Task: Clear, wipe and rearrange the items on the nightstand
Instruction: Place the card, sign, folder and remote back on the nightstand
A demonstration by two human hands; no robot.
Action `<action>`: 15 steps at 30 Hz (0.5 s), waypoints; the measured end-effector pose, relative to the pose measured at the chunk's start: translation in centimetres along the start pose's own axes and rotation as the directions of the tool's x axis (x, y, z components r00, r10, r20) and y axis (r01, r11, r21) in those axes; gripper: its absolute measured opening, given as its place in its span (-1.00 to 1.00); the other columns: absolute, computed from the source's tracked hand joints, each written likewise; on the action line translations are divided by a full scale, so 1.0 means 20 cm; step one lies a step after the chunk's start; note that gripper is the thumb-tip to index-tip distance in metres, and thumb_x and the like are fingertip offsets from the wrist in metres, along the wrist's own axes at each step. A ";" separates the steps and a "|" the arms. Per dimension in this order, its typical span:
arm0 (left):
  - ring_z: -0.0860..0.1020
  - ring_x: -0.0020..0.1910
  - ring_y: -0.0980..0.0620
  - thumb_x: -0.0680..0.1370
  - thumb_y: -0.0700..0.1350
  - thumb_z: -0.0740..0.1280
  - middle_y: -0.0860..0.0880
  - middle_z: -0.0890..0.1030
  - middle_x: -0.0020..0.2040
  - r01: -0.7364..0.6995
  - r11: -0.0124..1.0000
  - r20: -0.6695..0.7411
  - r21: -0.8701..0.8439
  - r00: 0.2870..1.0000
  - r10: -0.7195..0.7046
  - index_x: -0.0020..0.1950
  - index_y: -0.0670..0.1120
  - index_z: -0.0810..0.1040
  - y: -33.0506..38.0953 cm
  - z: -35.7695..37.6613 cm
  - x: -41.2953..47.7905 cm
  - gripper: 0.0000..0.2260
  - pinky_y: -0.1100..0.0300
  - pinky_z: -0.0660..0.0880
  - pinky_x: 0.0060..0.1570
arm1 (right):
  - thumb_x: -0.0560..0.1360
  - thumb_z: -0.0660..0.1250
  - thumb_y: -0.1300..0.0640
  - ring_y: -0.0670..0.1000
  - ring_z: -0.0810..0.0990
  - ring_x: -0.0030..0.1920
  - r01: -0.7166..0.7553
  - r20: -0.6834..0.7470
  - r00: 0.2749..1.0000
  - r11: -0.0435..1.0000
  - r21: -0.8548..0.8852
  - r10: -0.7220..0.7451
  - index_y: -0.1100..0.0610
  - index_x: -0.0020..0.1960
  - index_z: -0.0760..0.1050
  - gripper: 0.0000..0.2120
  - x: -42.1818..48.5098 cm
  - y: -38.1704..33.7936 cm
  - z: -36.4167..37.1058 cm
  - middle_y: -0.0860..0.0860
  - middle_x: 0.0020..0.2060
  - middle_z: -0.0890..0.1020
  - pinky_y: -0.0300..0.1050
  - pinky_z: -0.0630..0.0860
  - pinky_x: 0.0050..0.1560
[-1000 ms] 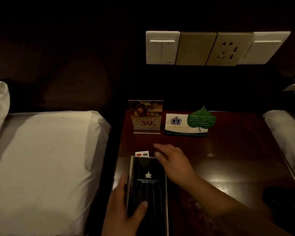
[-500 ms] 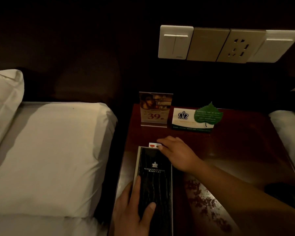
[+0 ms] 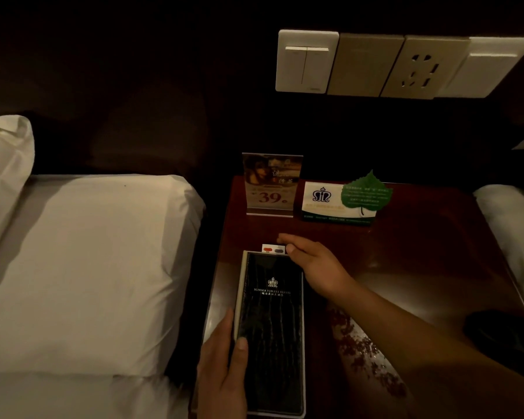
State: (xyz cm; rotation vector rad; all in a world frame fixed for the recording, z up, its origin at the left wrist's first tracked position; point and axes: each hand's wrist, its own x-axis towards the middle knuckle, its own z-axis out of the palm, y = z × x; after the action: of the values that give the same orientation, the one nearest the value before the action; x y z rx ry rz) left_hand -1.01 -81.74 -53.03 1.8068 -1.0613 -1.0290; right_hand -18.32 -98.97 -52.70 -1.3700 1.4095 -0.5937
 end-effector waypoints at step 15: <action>0.42 0.40 0.12 0.66 -0.11 0.19 0.16 0.50 0.35 0.101 0.973 0.020 -0.207 0.995 -0.099 0.36 0.21 0.45 0.06 0.01 0.03 -0.68 0.04 0.33 0.43 | 0.62 0.23 0.09 -0.19 0.61 0.02 -0.108 -0.216 0.954 0.909 0.402 0.209 -0.11 0.21 0.50 -0.79 -0.51 0.06 0.09 -0.10 0.14 0.62 -0.14 0.55 -0.06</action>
State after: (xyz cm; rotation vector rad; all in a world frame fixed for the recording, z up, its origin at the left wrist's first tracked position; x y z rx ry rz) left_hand -1.26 -82.67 -52.16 1.7003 -0.8412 -1.1651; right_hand -19.09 -88.67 -51.04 -0.8754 1.4936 -0.9104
